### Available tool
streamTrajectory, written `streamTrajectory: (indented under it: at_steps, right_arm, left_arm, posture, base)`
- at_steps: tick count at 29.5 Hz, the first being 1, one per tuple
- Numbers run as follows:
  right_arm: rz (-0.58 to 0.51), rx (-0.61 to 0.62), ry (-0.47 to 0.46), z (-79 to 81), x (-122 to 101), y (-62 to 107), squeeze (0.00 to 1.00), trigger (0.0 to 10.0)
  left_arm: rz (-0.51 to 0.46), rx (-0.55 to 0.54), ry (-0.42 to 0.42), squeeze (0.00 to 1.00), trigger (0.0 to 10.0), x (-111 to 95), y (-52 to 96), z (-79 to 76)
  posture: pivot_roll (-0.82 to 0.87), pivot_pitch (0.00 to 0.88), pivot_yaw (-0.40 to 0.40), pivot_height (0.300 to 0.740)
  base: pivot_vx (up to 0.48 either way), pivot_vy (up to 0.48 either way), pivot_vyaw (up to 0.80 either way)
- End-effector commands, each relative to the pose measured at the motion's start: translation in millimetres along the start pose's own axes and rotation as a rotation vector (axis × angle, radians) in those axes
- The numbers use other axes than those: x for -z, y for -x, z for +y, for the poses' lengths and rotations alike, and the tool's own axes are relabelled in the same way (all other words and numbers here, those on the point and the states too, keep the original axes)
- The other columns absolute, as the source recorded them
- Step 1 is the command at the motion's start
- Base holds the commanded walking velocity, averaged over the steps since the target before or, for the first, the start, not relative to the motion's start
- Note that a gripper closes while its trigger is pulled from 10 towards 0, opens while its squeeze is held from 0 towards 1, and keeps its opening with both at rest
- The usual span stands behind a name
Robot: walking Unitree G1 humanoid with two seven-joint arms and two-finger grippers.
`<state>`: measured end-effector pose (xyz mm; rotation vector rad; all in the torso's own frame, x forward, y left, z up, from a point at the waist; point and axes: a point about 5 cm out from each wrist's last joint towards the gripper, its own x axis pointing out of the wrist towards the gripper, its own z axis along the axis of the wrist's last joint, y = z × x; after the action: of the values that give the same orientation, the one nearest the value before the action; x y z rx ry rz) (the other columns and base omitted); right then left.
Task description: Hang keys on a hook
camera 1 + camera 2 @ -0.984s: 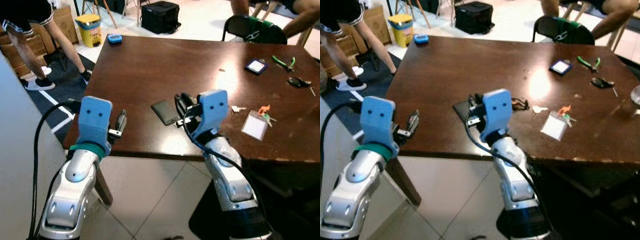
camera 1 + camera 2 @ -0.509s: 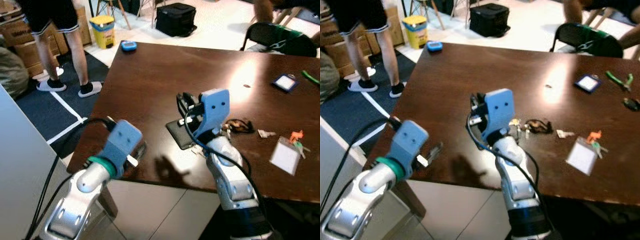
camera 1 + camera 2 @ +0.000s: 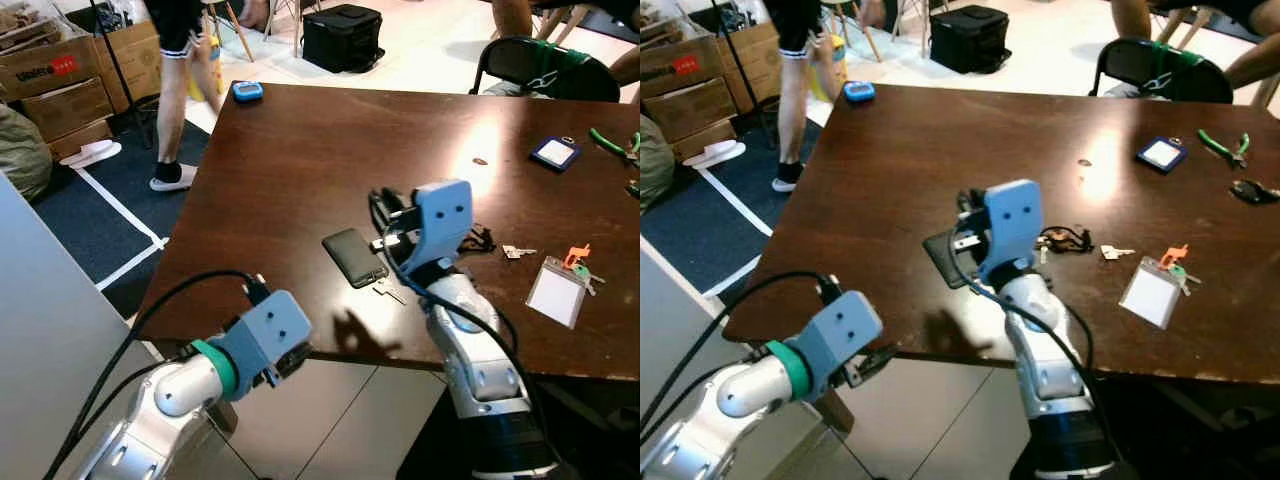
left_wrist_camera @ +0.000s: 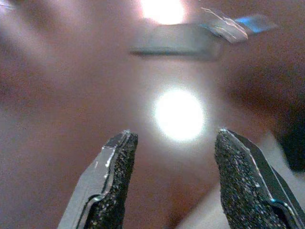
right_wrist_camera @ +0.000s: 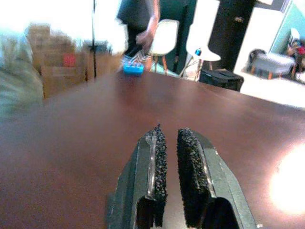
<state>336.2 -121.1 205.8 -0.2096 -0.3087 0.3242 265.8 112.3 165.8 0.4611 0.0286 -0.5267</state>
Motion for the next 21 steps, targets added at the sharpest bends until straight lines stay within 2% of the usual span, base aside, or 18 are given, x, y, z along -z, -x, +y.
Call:
streamTrajectory:
  at_steps: [1, 3, 5, 6, 7, 8, 13, 14, 15, 17, 18, 19, 20, 21]
  right_arm:
    - [0.069, -0.098, 0.061, 16.4, 12.9, -3.2, 0.0, 10.0]
    - [0.205, -0.24, 0.105, 36.4, 36.6, -2.6, 0.0, 10.0]
    - [0.205, -0.24, 0.105, 36.4, 36.6, -2.6, 0.0, 10.0]
    - [0.248, -0.296, 0.073, 45.8, 43.2, -1.2, 0.0, 10.0]
    - [0.248, -0.296, 0.073, 45.8, 43.2, -1.2, 0.0, 10.0]
    - [0.25, -0.362, 0.004, 54.7, 41.0, 1.1, 0.0, 10.0]
    - [0.25, -0.362, 0.004, 54.7, 41.0, 1.1, 0.0, 10.0]
    - [0.235, -0.408, -0.027, 59.1, 37.2, 3.8, 0.0, 10.0]
    - [0.217, -0.446, -0.047, 55.3, 33.2, 11.6, 0.0, 10.0]
    - [0.217, -0.446, -0.047, 55.3, 33.2, 11.6, 0.0, 10.0]
    - [0.247, -0.388, -0.076, 35.2, 37.1, 22.0, 0.0, 10.0]
    - [0.306, -0.263, -0.131, 9.0, 46.7, 29.3, 0.0, 10.0]
    - [0.306, -0.263, -0.131, 9.0, 46.7, 29.3, 0.0, 10.0]
    - [0.365, -0.144, -0.194, -12.0, 56.5, 34.8, 0.0, 10.0]
  left_arm:
    - [-0.008, -0.084, 0.08, 0.0, 10.0, -2.0, -1.8, 11.8]
    - [-0.078, -0.182, 0.224, 0.0, 10.0, -16.4, -7.9, 24.3]
    - [-0.078, -0.182, 0.224, 0.0, 10.0, -16.4, -7.9, 24.3]
    - [-0.111, -0.214, 0.283, 0.0, 10.0, -23.0, -10.1, 28.8]
    - [-0.111, -0.214, 0.283, 0.0, 10.0, -23.0, -10.1, 28.8]
    - [-0.135, -0.234, 0.311, 0.0, 10.0, -28.4, -11.6, 32.2]
    - [-0.135, -0.234, 0.311, 0.0, 10.0, -28.4, -11.6, 32.2]
    - [-0.15, -0.245, 0.324, 0.0, 10.0, -31.5, -12.1, 33.9]
    - [-0.153, -0.236, 0.33, 0.0, 10.0, -32.4, -12.6, 32.3]
    - [-0.153, -0.236, 0.33, 0.0, 10.0, -32.4, -12.6, 32.3]
    - [-0.152, -0.223, 0.333, 0.0, 10.0, -32.3, -14.9, 30.1]
    - [-0.15, -0.205, 0.337, 0.0, 10.0, -32.1, -19.2, 28.0]
    - [-0.15, -0.205, 0.337, 0.0, 10.0, -32.1, -19.2, 28.0]
    - [-0.147, -0.192, 0.338, 0.0, 10.0, -32.1, -23.6, 26.5]
  posture:
    - [-0.02, 0.105, 0.083, 0.74]
    - [-0.01, 0.1, 0.07, 0.74]
    - [-0.01, 0.1, 0.07, 0.74]
    - [0.0, 0.098, 0.06, 0.74]
    - [0.0, 0.098, 0.06, 0.74]
    - [0.0, 0.097, 0.05, 0.74]
    - [0.0, 0.097, 0.05, 0.74]
    - [0.0, 0.101, 0.048, 0.74]
    - [-0.02, 0.104, 0.053, 0.74]
    - [-0.02, 0.104, 0.053, 0.74]
    - [-0.05, 0.105, 0.07, 0.74]
    - [-0.08, 0.106, 0.091, 0.74]
    - [-0.08, 0.106, 0.091, 0.74]
    - [-0.09, 0.105, 0.095, 0.74]
  base:
    - [0.0, 0.0, 0.0]
    - [0.0, 0.0, 0.0]
    - [0.0, 0.0, 0.0]
    - [0.0, 0.0, 0.0]
    - [0.0, 0.0, 0.0]
    - [0.0, 0.0, 0.0]
    - [0.0, 0.0, 0.0]
    - [0.0, 0.0, 0.0]
    - [0.0, 0.0, 0.0]
    - [0.0, 0.0, 0.0]
    - [0.0, 0.0, 0.0]
    - [0.0, 0.0, 0.0]
    - [0.0, 0.0, 0.0]
    - [0.0, 0.0, 0.0]
